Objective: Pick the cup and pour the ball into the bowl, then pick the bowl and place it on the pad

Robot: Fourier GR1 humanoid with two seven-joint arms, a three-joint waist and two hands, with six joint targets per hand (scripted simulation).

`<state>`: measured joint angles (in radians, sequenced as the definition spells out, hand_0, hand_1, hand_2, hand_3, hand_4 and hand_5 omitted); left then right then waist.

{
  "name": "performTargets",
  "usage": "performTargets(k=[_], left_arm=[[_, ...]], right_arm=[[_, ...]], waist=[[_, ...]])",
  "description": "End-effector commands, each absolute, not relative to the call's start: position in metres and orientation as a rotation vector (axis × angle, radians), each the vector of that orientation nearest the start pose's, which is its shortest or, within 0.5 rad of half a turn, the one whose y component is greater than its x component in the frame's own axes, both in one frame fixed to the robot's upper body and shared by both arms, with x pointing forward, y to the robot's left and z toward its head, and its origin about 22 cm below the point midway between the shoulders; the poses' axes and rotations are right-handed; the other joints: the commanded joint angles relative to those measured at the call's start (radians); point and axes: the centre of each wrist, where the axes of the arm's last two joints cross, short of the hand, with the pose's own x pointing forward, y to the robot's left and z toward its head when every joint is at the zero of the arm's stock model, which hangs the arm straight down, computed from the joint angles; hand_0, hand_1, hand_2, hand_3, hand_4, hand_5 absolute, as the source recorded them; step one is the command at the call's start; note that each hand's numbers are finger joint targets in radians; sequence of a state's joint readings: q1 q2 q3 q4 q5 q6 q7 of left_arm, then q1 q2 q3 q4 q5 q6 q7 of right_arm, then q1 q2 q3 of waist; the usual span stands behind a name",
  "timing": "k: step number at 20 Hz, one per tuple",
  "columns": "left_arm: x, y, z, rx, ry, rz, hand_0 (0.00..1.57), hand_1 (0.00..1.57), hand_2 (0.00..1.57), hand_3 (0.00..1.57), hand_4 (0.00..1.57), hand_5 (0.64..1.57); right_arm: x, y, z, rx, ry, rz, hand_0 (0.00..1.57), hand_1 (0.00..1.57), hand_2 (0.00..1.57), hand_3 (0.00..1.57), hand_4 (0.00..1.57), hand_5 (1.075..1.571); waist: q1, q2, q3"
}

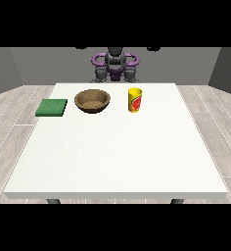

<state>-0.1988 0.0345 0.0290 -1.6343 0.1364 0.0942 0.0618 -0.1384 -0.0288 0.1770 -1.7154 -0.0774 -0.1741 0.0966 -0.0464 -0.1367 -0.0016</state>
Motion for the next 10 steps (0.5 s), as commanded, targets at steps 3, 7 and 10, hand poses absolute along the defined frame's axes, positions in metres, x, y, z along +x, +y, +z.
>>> performTargets(k=[3,7,10], left_arm=[[0.311,0.204,0.098,-0.144,-1.791,0.159,0.0,0.0,0.0,0.0,0.0,1.569],[0.332,0.228,0.117,-0.114,-1.868,0.139,0.0,0.0,0.0,0.0,0.0,1.565],[0.332,0.223,0.098,-0.11,-1.948,0.117,0.0,0.0,0.0,0.0,0.0,1.562]], right_arm=[[0.259,-0.126,0.118,0.184,-1.779,-0.03,0.0,0.0,0.28,0.41,0.83,1.567],[0.261,-0.131,0.13,0.156,-1.844,-0.024,0.0,0.0,0.38,0.52,0.81,1.564],[0.279,-0.14,0.132,0.117,-1.894,-0.03,0.0,0.0,0.19,0.46,0.8,1.566]], waist=[[-0.001,0.042,0.0012],[-0.016,0.11,0.0013],[-0.007,0.204,0.0013]])
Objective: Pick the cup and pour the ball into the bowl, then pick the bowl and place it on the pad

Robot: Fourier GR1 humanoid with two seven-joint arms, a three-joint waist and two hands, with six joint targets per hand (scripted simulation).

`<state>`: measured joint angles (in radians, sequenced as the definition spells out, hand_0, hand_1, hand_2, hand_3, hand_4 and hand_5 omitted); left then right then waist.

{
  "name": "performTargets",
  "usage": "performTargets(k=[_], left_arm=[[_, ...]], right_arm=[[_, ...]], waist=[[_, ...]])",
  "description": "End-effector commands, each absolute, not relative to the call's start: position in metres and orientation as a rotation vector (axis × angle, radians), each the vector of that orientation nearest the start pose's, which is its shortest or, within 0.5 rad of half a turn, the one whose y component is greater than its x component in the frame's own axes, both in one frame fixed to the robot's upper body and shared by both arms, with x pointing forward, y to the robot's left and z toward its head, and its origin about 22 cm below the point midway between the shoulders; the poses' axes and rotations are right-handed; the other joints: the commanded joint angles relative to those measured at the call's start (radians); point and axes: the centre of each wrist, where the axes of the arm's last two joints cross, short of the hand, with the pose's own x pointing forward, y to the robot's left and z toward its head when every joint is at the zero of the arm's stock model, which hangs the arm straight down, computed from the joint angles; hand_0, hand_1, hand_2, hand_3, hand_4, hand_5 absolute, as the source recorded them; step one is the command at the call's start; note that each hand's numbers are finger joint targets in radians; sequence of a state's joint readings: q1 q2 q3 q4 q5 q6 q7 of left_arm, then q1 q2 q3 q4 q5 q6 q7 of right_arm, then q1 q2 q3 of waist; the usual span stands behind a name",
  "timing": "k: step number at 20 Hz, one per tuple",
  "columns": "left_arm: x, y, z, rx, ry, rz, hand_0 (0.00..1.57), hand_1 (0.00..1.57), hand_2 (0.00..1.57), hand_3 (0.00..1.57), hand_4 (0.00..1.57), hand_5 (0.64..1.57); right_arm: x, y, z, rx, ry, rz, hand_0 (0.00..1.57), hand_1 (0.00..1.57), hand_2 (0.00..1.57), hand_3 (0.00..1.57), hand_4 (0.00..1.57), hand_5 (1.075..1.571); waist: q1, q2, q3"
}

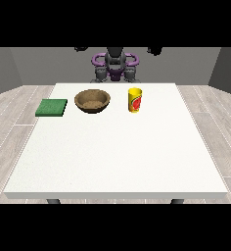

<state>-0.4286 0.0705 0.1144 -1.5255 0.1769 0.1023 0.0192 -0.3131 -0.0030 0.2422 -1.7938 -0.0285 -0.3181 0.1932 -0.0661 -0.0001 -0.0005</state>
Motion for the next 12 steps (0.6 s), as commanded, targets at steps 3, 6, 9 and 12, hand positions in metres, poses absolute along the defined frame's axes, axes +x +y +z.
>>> performTargets(k=[3,6,9,12], left_arm=[[0.331,0.197,0.072,-0.097,-1.986,0.108,0.0,0.0,0.0,0.0,0.0,1.555],[0.328,0.195,0.058,-0.132,-1.993,0.074,0.0,0.0,0.0,0.0,0.0,1.549],[0.326,0.191,0.059,-0.117,-2.038,0.066,0.0,0.0,0.0,0.0,0.0,1.546],[0.317,0.193,0.016,-0.101,-1.966,0.037,0.0,0.0,0.0,0.0,0.0,1.537]], right_arm=[[0.286,-0.128,0.143,0.092,-1.956,0.011,0.0,0.0,0.42,0.77,0.77,1.569],[0.306,-0.155,0.151,0.017,-1.981,-0.007,0.0,0.0,0.45,0.71,0.71,1.571],[0.318,-0.188,0.136,-0.059,-2.015,-0.019,0.0,0.0,0.37,0.68,0.69,1.569],[0.321,-0.189,0.128,-0.081,-1.954,-0.014,0.0,0.0,0.4,0.63,0.67,1.567]], waist=[[0.003,0.145,-0.0001],[0.034,0.179,0.0002],[0.053,0.243,0.0008],[0.047,0.193,0.0003]])
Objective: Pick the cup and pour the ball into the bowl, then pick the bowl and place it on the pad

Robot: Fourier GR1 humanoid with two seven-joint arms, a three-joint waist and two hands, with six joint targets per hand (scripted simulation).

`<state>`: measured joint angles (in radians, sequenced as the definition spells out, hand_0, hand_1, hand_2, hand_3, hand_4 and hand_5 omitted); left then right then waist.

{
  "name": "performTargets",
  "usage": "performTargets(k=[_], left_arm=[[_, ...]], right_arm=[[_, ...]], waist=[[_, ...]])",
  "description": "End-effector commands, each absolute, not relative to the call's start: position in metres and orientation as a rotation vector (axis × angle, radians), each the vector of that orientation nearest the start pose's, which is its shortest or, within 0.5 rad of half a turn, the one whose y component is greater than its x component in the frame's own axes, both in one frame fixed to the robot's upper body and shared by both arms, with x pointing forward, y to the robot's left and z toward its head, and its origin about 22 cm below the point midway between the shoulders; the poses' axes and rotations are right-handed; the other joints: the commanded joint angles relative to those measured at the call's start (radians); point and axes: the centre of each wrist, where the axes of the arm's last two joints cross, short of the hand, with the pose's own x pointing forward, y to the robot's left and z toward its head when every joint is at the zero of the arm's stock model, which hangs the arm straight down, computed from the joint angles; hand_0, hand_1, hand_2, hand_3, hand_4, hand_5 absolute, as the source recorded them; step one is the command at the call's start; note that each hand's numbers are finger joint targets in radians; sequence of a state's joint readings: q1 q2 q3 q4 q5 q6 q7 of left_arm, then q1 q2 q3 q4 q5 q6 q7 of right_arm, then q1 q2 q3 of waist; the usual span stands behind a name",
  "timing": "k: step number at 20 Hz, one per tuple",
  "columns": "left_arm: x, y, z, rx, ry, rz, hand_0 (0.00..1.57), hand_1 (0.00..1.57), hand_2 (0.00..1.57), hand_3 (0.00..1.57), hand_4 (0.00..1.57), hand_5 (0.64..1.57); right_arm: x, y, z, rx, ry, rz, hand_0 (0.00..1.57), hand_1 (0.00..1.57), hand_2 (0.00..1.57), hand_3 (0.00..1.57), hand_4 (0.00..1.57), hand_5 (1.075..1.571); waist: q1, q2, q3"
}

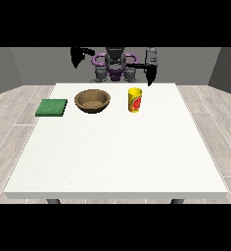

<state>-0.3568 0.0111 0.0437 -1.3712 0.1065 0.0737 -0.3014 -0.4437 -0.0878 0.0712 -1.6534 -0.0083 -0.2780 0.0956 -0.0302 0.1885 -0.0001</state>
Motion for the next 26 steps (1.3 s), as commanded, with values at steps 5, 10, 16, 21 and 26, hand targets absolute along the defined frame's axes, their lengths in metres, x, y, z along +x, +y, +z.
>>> performTargets(k=[5,10,16,21,26], left_arm=[[0.326,0.218,-0.004,-0.082,-1.987,0.029,0.0,0.0,0.0,0.0,0.0,1.533],[0.342,0.211,-0.021,-0.026,-1.968,0.055,0.0,0.0,0.0,0.0,0.0,1.536],[0.348,0.215,-0.031,-0.018,-1.955,0.055,0.0,0.0,0.0,0.0,0.0,1.53],[0.346,0.203,-0.041,-0.028,-1.951,0.03,0.0,0.0,0.0,0.0,0.0,1.525],[0.357,0.215,-0.047,0.01,-1.93,0.078,0.0,0.0,0.0,0.0,0.0,1.531]], right_arm=[[0.334,-0.204,0.129,-0.112,-1.964,-0.008,0.0,0.0,0.36,0.55,0.66,1.564],[0.339,-0.194,0.137,-0.108,-1.968,0.015,0.0,0.0,0.44,0.6,0.65,1.565],[0.352,-0.226,0.139,-0.133,-1.974,-0.007,0.0,0.0,0.41,0.59,0.64,1.563],[0.357,-0.25,0.124,-0.15,-1.931,-0.008,0.0,0.0,0.34,0.52,0.63,1.566],[0.352,-0.239,0.143,-0.111,-1.94,0.031,0.0,0.0,0.37,0.55,0.62,1.567]], waist=[[0.021,0.027,-0.0001],[-0.012,0.017,-0.0003],[-0.019,0.027,-0.0001],[-0.007,0.007,0.0],[-0.061,0.014,-0.0003]])
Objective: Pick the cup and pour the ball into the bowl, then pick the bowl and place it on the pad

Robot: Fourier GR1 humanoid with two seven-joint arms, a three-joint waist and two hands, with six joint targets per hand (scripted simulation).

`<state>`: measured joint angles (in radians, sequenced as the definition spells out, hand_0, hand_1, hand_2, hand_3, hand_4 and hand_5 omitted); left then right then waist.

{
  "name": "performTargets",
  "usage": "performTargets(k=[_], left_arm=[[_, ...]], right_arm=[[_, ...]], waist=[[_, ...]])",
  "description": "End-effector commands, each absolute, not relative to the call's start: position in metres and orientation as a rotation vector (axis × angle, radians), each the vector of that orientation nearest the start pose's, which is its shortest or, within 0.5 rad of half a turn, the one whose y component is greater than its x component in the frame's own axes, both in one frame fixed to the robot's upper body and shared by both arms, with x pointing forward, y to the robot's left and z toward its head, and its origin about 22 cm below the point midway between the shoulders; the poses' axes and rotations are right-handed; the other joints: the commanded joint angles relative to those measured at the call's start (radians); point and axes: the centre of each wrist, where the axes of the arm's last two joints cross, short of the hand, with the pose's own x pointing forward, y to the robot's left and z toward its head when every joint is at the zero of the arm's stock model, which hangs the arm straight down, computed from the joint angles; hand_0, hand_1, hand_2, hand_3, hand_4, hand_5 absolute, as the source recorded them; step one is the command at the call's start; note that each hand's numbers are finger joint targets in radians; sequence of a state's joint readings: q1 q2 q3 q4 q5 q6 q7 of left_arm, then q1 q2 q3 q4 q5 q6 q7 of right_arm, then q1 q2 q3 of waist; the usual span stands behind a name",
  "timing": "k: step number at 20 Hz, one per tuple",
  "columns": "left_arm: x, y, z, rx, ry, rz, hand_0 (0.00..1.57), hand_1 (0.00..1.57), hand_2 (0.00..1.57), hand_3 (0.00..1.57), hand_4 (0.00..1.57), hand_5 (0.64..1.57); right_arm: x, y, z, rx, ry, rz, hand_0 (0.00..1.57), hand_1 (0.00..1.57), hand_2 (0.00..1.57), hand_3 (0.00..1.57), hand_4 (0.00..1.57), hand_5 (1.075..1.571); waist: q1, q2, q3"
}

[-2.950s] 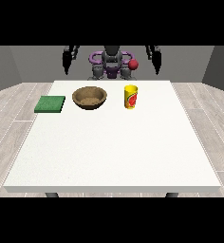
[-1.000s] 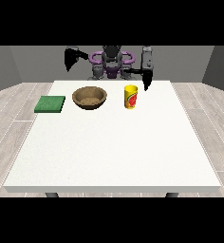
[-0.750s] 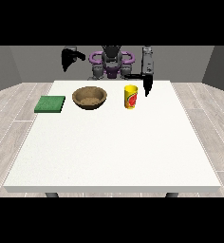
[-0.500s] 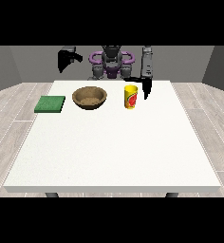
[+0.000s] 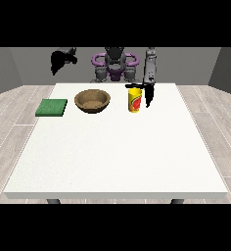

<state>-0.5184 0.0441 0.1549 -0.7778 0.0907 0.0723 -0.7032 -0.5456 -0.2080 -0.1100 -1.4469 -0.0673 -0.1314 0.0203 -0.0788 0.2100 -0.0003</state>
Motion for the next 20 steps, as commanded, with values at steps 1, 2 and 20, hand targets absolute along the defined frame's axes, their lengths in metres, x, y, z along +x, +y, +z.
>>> performTargets(k=[1,2,20], left_arm=[[0.351,0.213,-0.052,0.048,-2.009,0.088,0.0,0.0,0.0,0.0,0.0,1.531],[0.36,0.209,-0.045,0.009,-1.979,0.075,0.0,0.0,0.0,0.0,0.0,1.532],[0.35,0.205,-0.074,0.256,-2.015,-0.019,1.34,1.34,1.57,1.57,1.29,1.184]], right_arm=[[0.352,-0.252,0.134,-0.101,-2.011,0.028,0.0,0.0,0.35,0.56,0.62,1.568],[0.358,-0.255,0.149,-0.124,-2.007,0.012,0.0,0.0,0.34,0.52,0.62,1.568],[0.342,-0.292,0.144,-0.112,-1.952,0.034,0.0,0.0,0.38,0.68,0.58,1.57]], waist=[[-0.011,0.052,0.0],[-0.008,0.04,-0.0001],[-0.069,-0.008,0.0]])
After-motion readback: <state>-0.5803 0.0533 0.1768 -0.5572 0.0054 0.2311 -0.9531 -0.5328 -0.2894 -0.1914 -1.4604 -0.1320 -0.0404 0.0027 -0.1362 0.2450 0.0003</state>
